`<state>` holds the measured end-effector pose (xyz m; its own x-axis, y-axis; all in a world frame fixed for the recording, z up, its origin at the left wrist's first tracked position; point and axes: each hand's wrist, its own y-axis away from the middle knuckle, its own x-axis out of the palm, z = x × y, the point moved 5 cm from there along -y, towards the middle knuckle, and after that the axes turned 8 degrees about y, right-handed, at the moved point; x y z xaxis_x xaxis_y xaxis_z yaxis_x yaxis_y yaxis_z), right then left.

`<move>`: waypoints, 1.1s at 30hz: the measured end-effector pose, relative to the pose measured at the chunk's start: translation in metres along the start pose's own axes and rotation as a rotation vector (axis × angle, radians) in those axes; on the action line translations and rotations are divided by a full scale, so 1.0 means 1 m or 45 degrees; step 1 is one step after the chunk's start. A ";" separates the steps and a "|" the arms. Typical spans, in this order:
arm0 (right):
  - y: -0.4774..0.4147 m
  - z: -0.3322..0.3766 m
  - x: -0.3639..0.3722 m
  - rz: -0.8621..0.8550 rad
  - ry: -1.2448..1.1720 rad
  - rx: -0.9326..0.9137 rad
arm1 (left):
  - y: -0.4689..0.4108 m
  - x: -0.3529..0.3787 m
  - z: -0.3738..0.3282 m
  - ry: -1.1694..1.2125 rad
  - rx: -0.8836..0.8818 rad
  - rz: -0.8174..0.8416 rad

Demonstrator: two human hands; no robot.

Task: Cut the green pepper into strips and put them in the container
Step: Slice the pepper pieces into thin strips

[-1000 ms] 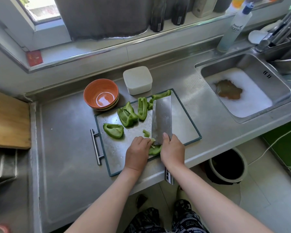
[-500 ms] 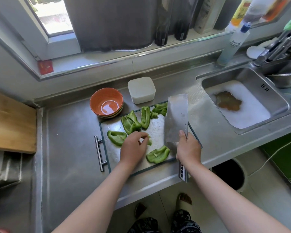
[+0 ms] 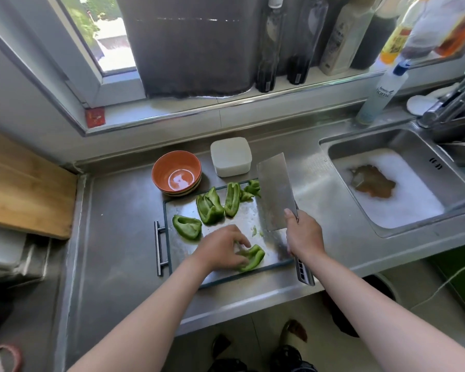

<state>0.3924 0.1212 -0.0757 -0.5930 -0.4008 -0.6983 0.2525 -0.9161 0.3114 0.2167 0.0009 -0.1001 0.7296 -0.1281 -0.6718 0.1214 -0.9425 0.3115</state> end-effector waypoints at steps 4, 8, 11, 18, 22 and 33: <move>-0.007 0.005 -0.003 0.048 0.015 -0.052 | 0.007 0.012 0.008 0.016 -0.083 0.017; -0.012 0.009 -0.006 0.063 0.022 -0.082 | 0.013 0.014 0.008 -0.036 -0.116 -0.205; -0.014 0.008 -0.003 0.087 0.029 -0.091 | 0.018 0.019 0.005 -0.105 -0.050 -0.359; -0.016 -0.002 0.003 0.135 0.038 -0.069 | 0.020 0.013 0.017 0.342 -0.285 -0.742; -0.014 -0.004 0.001 0.123 0.039 -0.050 | 0.005 0.007 0.022 0.232 -0.304 -0.553; -0.012 -0.022 -0.010 0.096 0.025 0.045 | -0.039 0.004 0.004 0.179 -0.254 -0.258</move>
<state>0.4119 0.1362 -0.0871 -0.5580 -0.4693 -0.6844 0.2684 -0.8825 0.3863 0.2124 0.0361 -0.1173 0.7610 0.1131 -0.6388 0.3933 -0.8635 0.3156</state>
